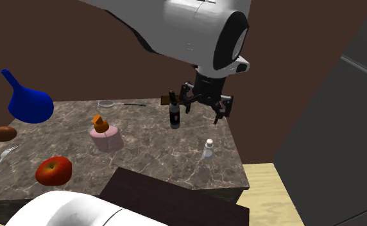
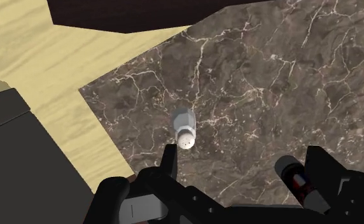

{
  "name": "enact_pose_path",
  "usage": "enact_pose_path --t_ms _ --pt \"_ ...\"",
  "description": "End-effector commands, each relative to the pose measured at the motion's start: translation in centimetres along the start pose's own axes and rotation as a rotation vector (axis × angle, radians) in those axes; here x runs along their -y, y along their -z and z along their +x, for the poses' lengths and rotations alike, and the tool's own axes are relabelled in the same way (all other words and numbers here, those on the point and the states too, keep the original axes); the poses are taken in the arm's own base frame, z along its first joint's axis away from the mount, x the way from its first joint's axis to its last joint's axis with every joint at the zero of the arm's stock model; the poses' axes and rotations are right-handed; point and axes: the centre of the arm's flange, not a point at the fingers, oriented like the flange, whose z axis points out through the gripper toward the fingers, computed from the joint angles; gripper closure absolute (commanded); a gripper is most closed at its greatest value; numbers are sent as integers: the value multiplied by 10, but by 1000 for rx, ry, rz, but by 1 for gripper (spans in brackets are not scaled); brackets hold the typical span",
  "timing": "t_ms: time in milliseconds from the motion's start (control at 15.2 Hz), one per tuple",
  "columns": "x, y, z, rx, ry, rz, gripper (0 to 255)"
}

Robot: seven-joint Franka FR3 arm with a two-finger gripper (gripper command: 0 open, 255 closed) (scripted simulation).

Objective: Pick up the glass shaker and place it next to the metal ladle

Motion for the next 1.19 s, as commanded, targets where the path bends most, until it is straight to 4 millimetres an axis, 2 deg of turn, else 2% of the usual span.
enact_pose_path --t_ms 0,792,1122 --pt "-6 -24 13 -5 -1 -3 0" --pt "-44 -166 69 -20 -10 -15 0" --pt "-45 -191 71 -21 -11 -15 0"
